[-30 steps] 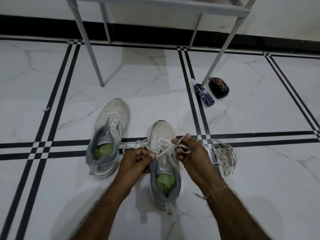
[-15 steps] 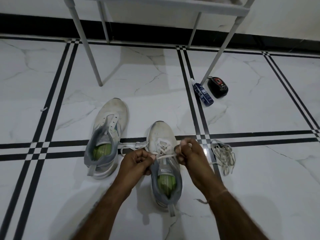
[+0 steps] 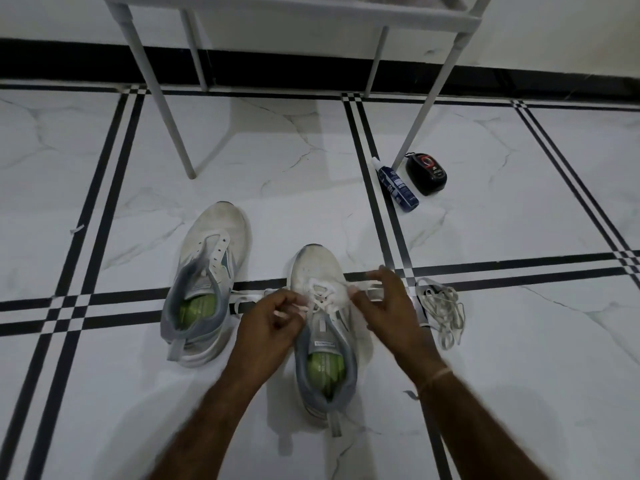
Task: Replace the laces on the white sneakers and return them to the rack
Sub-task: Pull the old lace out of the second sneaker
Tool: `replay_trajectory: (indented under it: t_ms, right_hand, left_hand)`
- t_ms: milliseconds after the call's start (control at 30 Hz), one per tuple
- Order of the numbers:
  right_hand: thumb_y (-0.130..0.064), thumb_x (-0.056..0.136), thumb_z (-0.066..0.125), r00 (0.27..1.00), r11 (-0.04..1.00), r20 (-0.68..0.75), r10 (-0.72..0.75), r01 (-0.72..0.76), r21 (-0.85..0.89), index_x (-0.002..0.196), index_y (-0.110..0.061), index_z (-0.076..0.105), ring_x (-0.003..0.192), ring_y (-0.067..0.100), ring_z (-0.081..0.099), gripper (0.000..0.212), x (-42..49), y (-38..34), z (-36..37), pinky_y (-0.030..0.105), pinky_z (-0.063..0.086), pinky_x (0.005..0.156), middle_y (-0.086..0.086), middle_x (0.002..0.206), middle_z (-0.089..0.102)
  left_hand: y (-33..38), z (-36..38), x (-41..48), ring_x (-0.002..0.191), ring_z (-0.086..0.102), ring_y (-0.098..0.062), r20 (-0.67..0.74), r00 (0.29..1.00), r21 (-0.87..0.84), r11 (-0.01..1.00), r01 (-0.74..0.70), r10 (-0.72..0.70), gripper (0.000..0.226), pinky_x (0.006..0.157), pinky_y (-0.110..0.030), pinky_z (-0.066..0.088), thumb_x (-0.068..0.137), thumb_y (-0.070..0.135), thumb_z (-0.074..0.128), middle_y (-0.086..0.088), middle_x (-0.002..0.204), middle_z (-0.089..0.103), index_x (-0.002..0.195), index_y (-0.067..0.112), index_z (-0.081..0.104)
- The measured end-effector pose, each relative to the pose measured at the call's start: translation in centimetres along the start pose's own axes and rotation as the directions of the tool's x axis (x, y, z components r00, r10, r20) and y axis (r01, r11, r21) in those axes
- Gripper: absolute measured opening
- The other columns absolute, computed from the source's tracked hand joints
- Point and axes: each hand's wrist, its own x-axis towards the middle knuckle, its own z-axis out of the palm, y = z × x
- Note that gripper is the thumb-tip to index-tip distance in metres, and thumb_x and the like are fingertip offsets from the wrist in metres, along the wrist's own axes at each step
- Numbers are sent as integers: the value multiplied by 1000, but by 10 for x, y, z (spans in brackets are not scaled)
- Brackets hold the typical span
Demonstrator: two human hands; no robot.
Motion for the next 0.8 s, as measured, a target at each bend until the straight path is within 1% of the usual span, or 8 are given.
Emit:
replay_trajectory:
  t_ms: [100, 200, 300, 400, 500, 667, 733, 800]
  right_hand:
    - [-72, 69, 75, 976, 930, -35, -213, 192, -313, 120, -33, 50, 114, 8, 40, 70, -13, 1, 7, 15, 39, 87, -8, 127, 40]
    - [-80, 60, 66, 962, 836, -10, -273, 232, -497, 108, -29, 59, 107, 10, 39, 71, -24, 0, 14, 27, 41, 82, -6, 117, 44]
    - [-51, 77, 78, 982, 924, 90, -169, 189, -332, 95, -25, 66, 87, 7, 59, 34, -24, -5, 19, 28, 52, 76, -9, 96, 64]
    - [-35, 91, 70, 972, 898, 58, -226, 231, -375, 93, -21, 69, 75, 7, 65, 15, -22, -12, 25, 33, 58, 75, -7, 84, 71]
    - [-34, 94, 66, 949, 849, 52, -310, 301, -434, 90, -19, 66, 72, 12, 63, 15, -21, -7, 30, 39, 57, 70, -4, 81, 68]
    - [-74, 69, 67, 968, 937, 128, -214, 241, -254, 88, -26, 67, 75, 8, 63, 52, -31, -1, 21, 27, 54, 68, -10, 82, 66]
    - [-68, 72, 68, 964, 923, 133, -231, 260, -284, 88, -24, 69, 75, 8, 63, 47, -33, -3, 23, 28, 54, 69, -9, 83, 67]
    - [-47, 86, 71, 960, 913, 120, -252, 277, -300, 88, -22, 72, 73, 6, 63, 25, -28, -2, 24, 25, 53, 70, -11, 80, 69]
  left_hand:
    - [13, 8, 7, 85, 66, 0, 35, 996, 86, 993, -87, 84, 36, 74, -10, 49, 83, -1, 70, 11, 104, 66, 102, 30, 77]
    - [21, 11, 15, 81, 67, 5, 84, 996, 115, 993, -18, 8, 31, 72, -7, 48, 80, 2, 72, 14, 93, 73, 94, 29, 80]
    - [25, 13, 21, 76, 61, 13, 89, 996, 239, 970, -45, 24, 27, 70, 1, 42, 79, 6, 75, 21, 87, 65, 97, 25, 80]
    - [28, 18, 26, 75, 58, 10, 108, 992, 366, 926, -95, 59, 21, 66, 3, 38, 78, 18, 79, 16, 85, 63, 98, 25, 80]
    - [24, 18, 30, 78, 60, 5, 71, 997, 386, 921, -58, 33, 16, 65, 0, 36, 78, 21, 79, 14, 87, 65, 93, 28, 80]
    - [14, 14, 31, 82, 64, -2, 42, 999, 314, 949, -15, 2, 13, 69, -10, 43, 79, 18, 79, 7, 88, 71, 87, 28, 80]
    - [13, 14, 32, 83, 65, -2, 49, 999, 290, 957, 5, -20, 13, 71, -14, 46, 79, 17, 79, 9, 87, 71, 86, 28, 81]
    - [12, 12, 33, 85, 66, -3, 60, 998, 268, 963, 11, -28, 15, 74, -19, 50, 79, 15, 79, 9, 89, 73, 86, 28, 80]
